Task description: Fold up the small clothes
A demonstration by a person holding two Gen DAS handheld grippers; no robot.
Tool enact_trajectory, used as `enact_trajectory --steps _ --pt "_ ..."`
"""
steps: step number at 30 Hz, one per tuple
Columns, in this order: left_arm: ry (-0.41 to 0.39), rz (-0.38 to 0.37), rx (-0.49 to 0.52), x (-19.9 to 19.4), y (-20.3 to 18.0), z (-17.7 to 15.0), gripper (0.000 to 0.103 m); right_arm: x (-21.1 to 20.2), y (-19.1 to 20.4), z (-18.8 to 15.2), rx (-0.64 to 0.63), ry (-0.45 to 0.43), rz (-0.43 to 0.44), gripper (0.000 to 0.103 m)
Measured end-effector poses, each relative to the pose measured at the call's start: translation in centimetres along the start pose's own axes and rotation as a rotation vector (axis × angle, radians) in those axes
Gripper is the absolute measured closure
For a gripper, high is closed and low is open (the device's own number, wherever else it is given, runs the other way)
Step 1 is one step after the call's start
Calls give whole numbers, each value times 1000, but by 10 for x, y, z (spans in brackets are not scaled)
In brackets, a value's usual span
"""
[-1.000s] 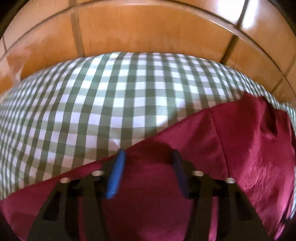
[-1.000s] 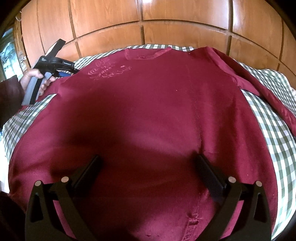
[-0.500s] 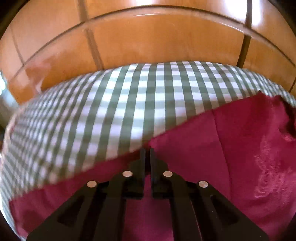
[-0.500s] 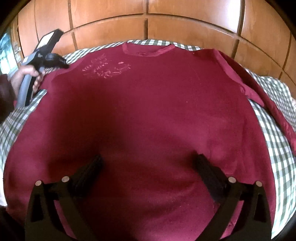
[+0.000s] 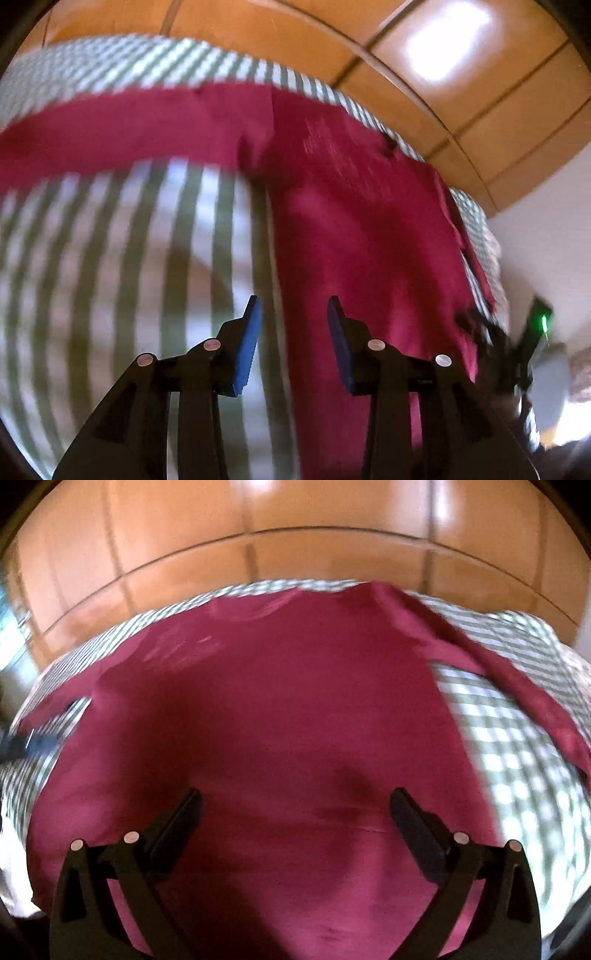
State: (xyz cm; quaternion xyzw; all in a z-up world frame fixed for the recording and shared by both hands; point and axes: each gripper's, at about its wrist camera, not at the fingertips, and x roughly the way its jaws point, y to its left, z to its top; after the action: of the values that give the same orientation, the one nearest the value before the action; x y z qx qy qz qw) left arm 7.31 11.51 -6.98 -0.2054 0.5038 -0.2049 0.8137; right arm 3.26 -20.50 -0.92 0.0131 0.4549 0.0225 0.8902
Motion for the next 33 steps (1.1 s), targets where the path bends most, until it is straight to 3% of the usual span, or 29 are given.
enact_trajectory --steps 3,6,10,11,12,13,14,17,20,27,29,31,33 --pt "30 -66 -58 -8 2 -39 67 -19 -40 -8 73 -7 -85 3" --pt "22 -103 -93 -17 4 -58 68 -27 -69 -26 144 49 -106 6" --pt "44 -133 -93 -16 0 -65 82 -33 -74 -55 157 121 -73 36" --pt "51 -133 -75 -15 -6 -67 92 -35 -70 -58 135 120 -73 52" --pt "53 -129 -60 -14 -7 -66 96 -38 -66 -61 116 125 -62 61" --pt "48 -123 -50 -16 -10 -65 99 -41 -63 -62 109 131 -37 84" --pt "38 -130 -44 -20 -11 -58 100 -44 -63 -60 115 142 -14 91" --pt "-20 -166 -24 -42 -18 -42 100 -67 -75 -49 179 111 53 93" --pt "-50 -179 -10 -63 -23 -37 100 -105 -94 -35 249 12 93 95" --pt "138 53 4 -15 -11 -57 99 -63 -106 -71 250 170 -30 95" --pt "120 50 6 -22 -12 -54 98 -59 -104 -73 229 161 -53 95" --pt "72 114 33 -31 -16 -47 91 -59 -102 -73 216 159 -65 94" --pt "-11 164 71 -42 -23 -33 91 -58 -104 -74 221 160 -62 94"
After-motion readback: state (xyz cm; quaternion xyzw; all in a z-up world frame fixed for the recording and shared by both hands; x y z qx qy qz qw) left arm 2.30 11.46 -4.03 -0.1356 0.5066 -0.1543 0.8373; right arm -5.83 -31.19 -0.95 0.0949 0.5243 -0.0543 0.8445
